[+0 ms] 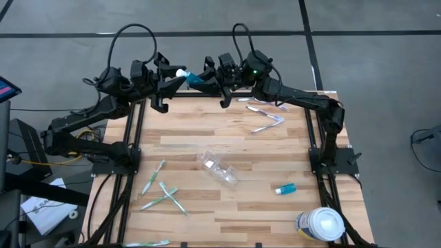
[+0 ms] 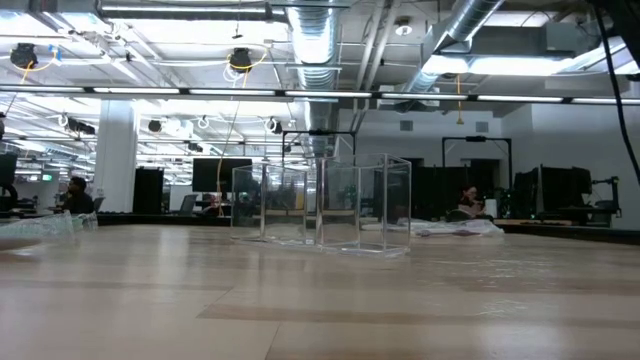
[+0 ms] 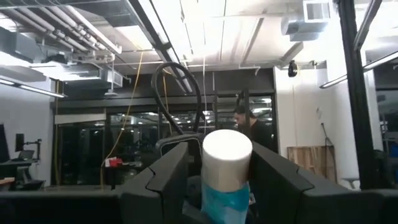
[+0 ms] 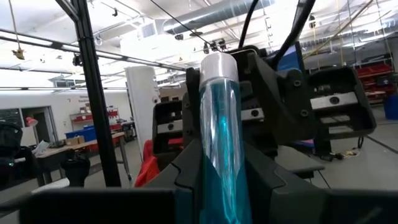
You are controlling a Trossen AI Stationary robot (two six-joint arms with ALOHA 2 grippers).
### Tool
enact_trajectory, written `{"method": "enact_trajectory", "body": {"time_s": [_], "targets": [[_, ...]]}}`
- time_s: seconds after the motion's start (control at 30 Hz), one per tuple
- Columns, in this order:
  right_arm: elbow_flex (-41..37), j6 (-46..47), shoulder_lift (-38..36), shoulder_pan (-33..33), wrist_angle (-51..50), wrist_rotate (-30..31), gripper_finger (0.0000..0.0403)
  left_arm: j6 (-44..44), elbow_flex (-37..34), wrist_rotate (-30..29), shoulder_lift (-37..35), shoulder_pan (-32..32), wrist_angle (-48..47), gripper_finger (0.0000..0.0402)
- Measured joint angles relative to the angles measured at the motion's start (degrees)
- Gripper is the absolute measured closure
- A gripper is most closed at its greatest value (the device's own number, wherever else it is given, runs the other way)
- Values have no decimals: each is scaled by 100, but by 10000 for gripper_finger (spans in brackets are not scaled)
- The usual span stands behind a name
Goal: Pick & Place toothbrushing station
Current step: Put the blue mouthwash bottle into the transparent organizer
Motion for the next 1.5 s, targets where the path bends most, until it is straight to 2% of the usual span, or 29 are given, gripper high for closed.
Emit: {"method": "enact_trajectory", "body": {"time_s": [0.27,0.47,0.6,0.7,0.8,0.9,1.03,1.17,1.33,1.43,1.5], "targets": [[0,5,-4,31,-12,-14,341,-62,0,20,34,-2,18,317],[9,98,-9,25,-83,-38,335,-61,0,-6,37,-2,16,317],[15,256,-17,-10,-460,-241,250,-41,0,14,48,41,-123,317],[9,339,-35,-47,-839,-494,182,-38,0,164,44,179,-562,317],[7,464,-102,-142,-988,-767,144,69,2,506,14,366,-1151,317],[6,466,-203,-313,-1501,-1070,134,90,9,879,19,525,-1467,317],[15,29,-442,-624,-2639,-1420,131,94,-4,1254,26,733,-1849,317],[44,-734,-860,-1114,-3870,-1431,131,108,-4,1533,-48,1128,-2226,317],[22,-1340,-1171,-1682,-5167,-1376,130,90,-4,1894,-41,1372,-2230,317],[33,-1627,-1388,-1977,-5783,-1227,130,89,4,2057,91,1256,-2503,317],[31,-1764,-1486,-2108,-6134,-1176,130,221,2,2039,305,954,-2817,317]]}}
